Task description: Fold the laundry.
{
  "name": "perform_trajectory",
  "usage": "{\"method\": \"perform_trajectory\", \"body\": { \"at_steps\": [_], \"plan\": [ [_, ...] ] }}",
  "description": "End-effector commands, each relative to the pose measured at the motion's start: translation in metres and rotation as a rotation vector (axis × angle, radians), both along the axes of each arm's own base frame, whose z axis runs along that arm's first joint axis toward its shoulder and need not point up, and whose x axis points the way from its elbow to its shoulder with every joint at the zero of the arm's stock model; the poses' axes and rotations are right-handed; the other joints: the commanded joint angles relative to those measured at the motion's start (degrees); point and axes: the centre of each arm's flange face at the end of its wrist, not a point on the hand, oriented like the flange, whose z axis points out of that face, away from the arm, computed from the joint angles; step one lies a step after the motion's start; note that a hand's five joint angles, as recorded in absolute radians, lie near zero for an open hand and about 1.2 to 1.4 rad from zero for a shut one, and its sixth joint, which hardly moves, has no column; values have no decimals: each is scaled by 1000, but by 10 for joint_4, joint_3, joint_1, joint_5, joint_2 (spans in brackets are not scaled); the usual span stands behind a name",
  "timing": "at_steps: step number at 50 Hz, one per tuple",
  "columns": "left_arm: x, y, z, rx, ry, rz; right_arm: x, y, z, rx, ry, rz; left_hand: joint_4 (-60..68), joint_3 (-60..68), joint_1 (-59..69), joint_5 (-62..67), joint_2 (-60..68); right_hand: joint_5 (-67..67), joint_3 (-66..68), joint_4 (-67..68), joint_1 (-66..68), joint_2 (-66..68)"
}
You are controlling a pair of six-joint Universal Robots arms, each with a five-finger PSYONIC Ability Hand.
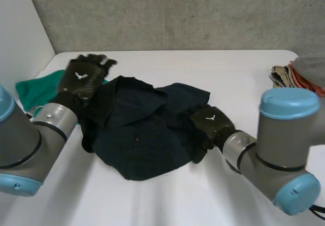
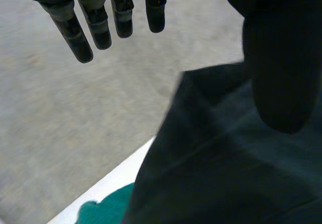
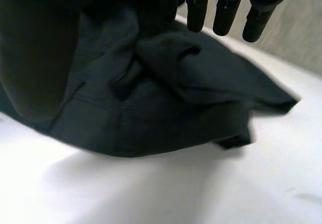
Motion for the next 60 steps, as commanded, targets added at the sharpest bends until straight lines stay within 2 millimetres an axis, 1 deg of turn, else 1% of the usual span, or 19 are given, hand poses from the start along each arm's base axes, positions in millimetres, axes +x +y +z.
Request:
{"method": "perform_trajectory", "body": {
  "at_steps": [1,6,8,10,12,15,22,24,29,35,39,41,42,43,44,45,51,55,60],
  "plan": [
    [-9,-16,-29,-7,-158,-9,23,-2,-23,129,-20,7,23,17,21,17,20,11,13,13,7,14],
    [-8,-32,-42,10,-196,73,37,-3,-42,140,-5,32,57,50,55,51,54,66,69,69,62,69],
    [-7,-39,-47,22,-206,102,41,-5,-47,138,2,31,171,164,169,165,168,158,161,161,154,161],
    [-6,-43,-51,31,-211,120,43,-9,-50,120,6,16,302,295,300,296,298,410,413,413,406,413],
    [-5,-46,-51,32,-211,137,43,-15,-48,90,4,-10,674,668,673,669,671,675,677,677,671,678],
    [-6,-47,-47,25,-205,143,38,-29,-39,-4,-15,-84,675,669,674,670,672,676,679,679,673,679],
    [-7,-26,-23,60,-175,148,19,-44,57,-353,-46,-113,675,669,674,670,672,676,679,679,673,679],
    [-6,-13,-11,99,-111,157,4,-64,79,-461,9,-133,675,669,674,670,672,676,679,679,673,679],
    [-2,9,0,206,87,160,-11,-98,102,-616,118,-157,675,669,674,670,672,676,679,679,673,679],
    [-8,29,-19,345,207,138,0,-125,84,-628,145,-132,675,669,674,670,672,676,679,679,673,679],
    [-18,34,-53,428,156,128,11,-138,55,-599,151,-80,675,669,674,670,672,676,679,679,673,679],
    [-22,35,-60,441,147,120,16,-143,35,-573,157,-54,577,571,575,572,574,676,679,679,673,679],
    [-24,32,-62,437,146,120,17,-144,31,-565,159,-53,428,422,427,423,425,676,679,679,673,679],
    [-24,31,-62,431,149,122,18,-145,27,-560,162,-53,352,346,350,346,349,497,500,500,493,500],
    [-24,30,-61,423,153,127,17,-146,26,-556,165,-61,294,288,293,289,291,57,60,60,53,60],
    [-23,28,-59,412,159,134,14,-147,26,-552,167,-72,267,261,266,262,264,-24,-21,-21,-27,-21],
    [-17,22,-23,257,234,194,-3,-143,37,-507,187,-129,158,151,156,152,155,-24,-21,-21,-27,-21],
    [-9,20,0,171,231,211,-31,-125,83,-494,190,-170,112,106,111,107,109,-24,-21,-21,-27,-21],
    [-8,35,15,90,138,174,-54,-105,106,-448,217,-191,23,17,21,18,20,-24,-21,-21,-27,-21]
  ]
}}
